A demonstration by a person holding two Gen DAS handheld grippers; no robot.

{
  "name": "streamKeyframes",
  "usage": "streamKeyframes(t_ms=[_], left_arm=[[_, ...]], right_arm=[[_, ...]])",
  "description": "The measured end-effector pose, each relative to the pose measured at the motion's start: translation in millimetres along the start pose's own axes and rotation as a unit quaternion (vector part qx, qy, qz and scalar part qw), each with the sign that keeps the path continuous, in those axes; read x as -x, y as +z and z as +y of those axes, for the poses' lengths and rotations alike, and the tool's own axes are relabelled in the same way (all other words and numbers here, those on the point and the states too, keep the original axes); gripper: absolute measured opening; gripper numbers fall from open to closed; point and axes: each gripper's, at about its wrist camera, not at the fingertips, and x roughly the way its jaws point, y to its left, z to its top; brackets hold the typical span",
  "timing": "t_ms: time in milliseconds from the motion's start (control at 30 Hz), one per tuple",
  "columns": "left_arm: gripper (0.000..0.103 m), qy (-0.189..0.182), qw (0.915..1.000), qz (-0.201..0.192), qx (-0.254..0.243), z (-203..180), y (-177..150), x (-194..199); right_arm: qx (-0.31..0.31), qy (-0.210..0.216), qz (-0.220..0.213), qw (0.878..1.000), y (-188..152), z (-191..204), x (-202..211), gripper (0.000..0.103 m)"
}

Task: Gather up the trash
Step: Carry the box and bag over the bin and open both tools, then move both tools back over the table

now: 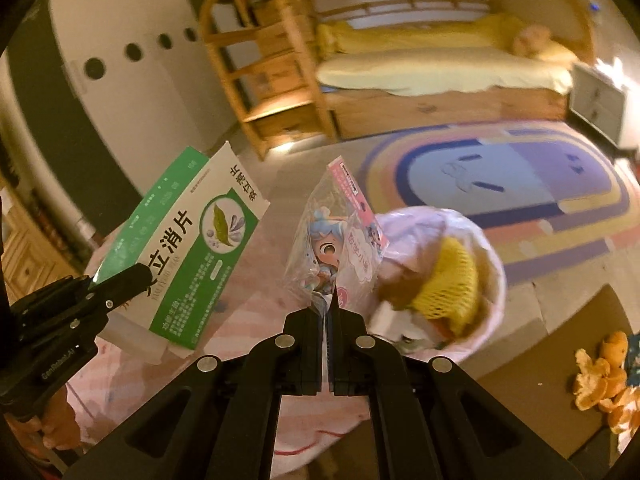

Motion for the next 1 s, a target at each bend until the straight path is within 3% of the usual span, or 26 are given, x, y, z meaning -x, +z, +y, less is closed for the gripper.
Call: streamKeyframes(t_ms=[367,500,567,633,833,1000], left_arm=[[0.017,-0.061,0.9979,0.017,0.011,-31,35,-81],[0.034,-0.060,0.9977,0.021,0.026,-26,42,-97],[0.035,-0.051,0.9980,0.017,0.034,-19,42,-94],[0.037,-0.041,0.9982,0.015,0.040,-11,42,-89],[0.037,-0.001,0.9986,0.004,0.052,15,31,-60],[0.037,0.019,0.9974,-0.002,0.070,33,18,-26]], right_arm=[[-0.054,-0.003,0.014,0.998,20,-56,-46,0.003],[-0.070,-0.007,0.024,0.997,24,-66,-67,0.014],[-0.073,-0.029,0.029,0.996,26,-70,-73,0.036],[-0.071,-0.036,0.027,0.996,26,-72,-71,0.043],[-0.071,-0.044,0.001,0.997,27,-65,-37,0.043],[-0.042,-0.030,-0.020,0.998,28,-34,-2,0.043]])
